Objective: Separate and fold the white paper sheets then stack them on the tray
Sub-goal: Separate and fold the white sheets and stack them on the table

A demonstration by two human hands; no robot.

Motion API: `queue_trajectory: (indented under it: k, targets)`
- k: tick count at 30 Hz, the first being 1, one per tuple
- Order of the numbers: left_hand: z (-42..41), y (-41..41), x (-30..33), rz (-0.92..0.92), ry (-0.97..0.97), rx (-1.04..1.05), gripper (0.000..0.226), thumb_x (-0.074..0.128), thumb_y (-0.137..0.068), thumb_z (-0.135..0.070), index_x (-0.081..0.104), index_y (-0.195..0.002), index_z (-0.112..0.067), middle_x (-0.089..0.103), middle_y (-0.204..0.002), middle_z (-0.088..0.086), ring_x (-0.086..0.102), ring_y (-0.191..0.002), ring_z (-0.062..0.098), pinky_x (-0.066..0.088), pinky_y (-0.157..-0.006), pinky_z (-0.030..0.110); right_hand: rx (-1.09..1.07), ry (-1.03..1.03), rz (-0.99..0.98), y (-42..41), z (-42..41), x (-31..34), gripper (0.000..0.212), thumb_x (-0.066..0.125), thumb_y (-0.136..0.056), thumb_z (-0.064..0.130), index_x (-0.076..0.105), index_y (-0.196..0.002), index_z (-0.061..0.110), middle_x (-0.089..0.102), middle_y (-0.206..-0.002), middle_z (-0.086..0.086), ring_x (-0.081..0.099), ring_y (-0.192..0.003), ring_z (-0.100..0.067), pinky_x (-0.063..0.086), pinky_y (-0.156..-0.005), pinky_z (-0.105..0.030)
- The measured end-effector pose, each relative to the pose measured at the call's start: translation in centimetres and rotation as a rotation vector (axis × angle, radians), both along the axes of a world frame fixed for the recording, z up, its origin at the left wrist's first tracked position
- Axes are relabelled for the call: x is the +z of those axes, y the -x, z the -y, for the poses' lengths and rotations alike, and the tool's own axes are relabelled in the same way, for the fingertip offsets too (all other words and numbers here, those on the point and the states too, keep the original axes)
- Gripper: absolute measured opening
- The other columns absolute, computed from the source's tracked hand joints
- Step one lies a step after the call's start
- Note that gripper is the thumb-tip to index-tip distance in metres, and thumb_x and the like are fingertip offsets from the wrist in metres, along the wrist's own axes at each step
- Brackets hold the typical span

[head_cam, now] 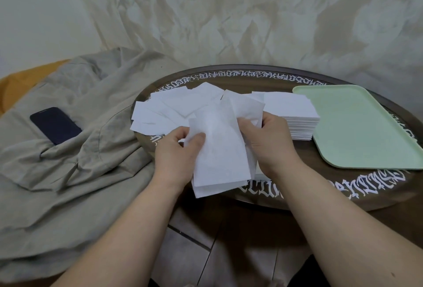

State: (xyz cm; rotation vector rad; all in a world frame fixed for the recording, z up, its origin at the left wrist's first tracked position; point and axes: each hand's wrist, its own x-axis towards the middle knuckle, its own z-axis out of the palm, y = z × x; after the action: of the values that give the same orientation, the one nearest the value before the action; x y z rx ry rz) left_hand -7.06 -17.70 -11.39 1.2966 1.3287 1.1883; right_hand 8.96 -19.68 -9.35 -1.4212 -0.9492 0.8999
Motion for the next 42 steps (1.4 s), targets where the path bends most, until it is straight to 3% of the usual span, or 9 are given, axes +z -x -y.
queue_trajectory:
  k: [8,12,15,19,21,24,27,38,42]
  targets:
    - [-0.9,1.8,-0.6,0.167,-0.107,0.15,0.03,0.057,-0.082,-0.042,0.063,-0.105,-0.024,0.072,-0.109,0.005,0.068,-0.103,0.033,0.052,-0.091,0.06,-0.034,-0.034,-0.236,-1.0,0.2,0.7,0.014,0.066,-0.089,0.011,0.07,-0.075,0.012,0.076,-0.083,-0.003,0.072,-0.084,-0.025,0.056,-0.087,-0.051]
    - [-1.3,2.8,0.3,0.064,-0.23,0.315,0.016,0.057,-0.083,-0.035,0.063,-0.094,-0.025,0.071,-0.095,0.0,0.067,-0.093,0.027,0.054,-0.087,0.054,-0.029,-0.081,-0.223,-1.8,0.5,1.3,0.014,0.067,-0.087,0.009,0.071,-0.075,0.014,0.075,-0.081,-0.001,0.07,-0.081,-0.022,0.056,-0.083,-0.047]
    - [-0.6,2.2,1.0,0.034,-0.272,0.276,0.013,0.057,-0.085,-0.03,0.063,-0.077,-0.022,0.064,-0.074,-0.013,0.058,-0.073,0.013,0.053,-0.073,0.045,-0.061,-0.134,0.019,-1.6,0.6,1.4,0.007,0.07,-0.084,0.01,0.069,-0.081,0.016,0.073,-0.082,0.002,0.067,-0.078,-0.016,0.055,-0.074,-0.041]
    - [0.8,-0.2,1.0,0.026,-0.207,0.094,0.014,0.063,-0.093,-0.018,0.065,-0.081,-0.025,0.071,-0.081,-0.015,0.066,-0.082,0.009,0.055,-0.081,0.038,0.009,-0.129,0.271,0.1,0.5,0.9,0.02,0.074,-0.079,0.017,0.058,-0.08,0.004,0.064,-0.082,-0.016,0.056,-0.07,-0.026,0.05,-0.068,-0.044]
    - [1.3,-1.0,0.9,0.031,-0.166,-0.002,0.006,0.063,-0.089,-0.023,0.068,-0.091,-0.025,0.074,-0.093,-0.009,0.069,-0.093,0.012,0.056,-0.088,0.042,0.1,-0.109,0.263,1.0,0.6,0.7,0.023,0.077,-0.077,0.019,0.057,-0.074,0.007,0.061,-0.074,-0.013,0.053,-0.066,-0.02,0.047,-0.065,-0.037]
    - [1.4,-1.0,0.8,0.071,-0.101,-0.067,0.028,0.059,-0.08,-0.03,0.07,-0.104,-0.019,0.075,-0.101,-0.002,0.07,-0.098,0.017,0.056,-0.09,0.048,0.245,-0.099,0.155,1.5,1.1,0.6,0.015,0.079,-0.078,0.017,0.066,-0.078,0.009,0.068,-0.077,-0.003,0.063,-0.071,-0.016,0.052,-0.071,-0.031]
    - [1.3,-0.6,0.9,0.181,-0.017,-0.081,0.022,0.065,-0.088,-0.023,0.072,-0.106,-0.013,0.076,-0.102,0.005,0.071,-0.099,0.024,0.055,-0.091,0.051,0.282,-0.098,0.124,1.4,1.3,0.7,0.005,0.075,-0.082,0.012,0.073,-0.085,0.008,0.074,-0.086,-0.006,0.069,-0.087,-0.025,0.057,-0.084,-0.038]
    - [0.9,-0.6,0.6,0.392,0.131,-0.071,0.012,0.06,-0.095,-0.007,0.07,-0.092,-0.012,0.077,-0.091,0.004,0.073,-0.089,0.022,0.056,-0.083,0.038,0.195,-0.064,0.145,1.4,0.7,0.5,0.017,0.066,-0.083,0.002,0.066,-0.077,0.018,0.071,-0.088,-0.013,0.063,-0.077,-0.02,0.054,-0.08,-0.046]
    - [0.6,-0.1,0.7,0.489,0.158,-0.028,0.012,0.058,-0.096,-0.009,0.069,-0.1,-0.011,0.076,-0.102,0.006,0.072,-0.098,0.024,0.056,-0.087,0.038,0.006,-0.035,0.04,-0.7,0.3,1.1,0.02,0.055,-0.08,-0.001,0.066,-0.071,0.014,0.068,-0.077,-0.003,0.059,-0.072,-0.018,0.048,-0.068,-0.036]
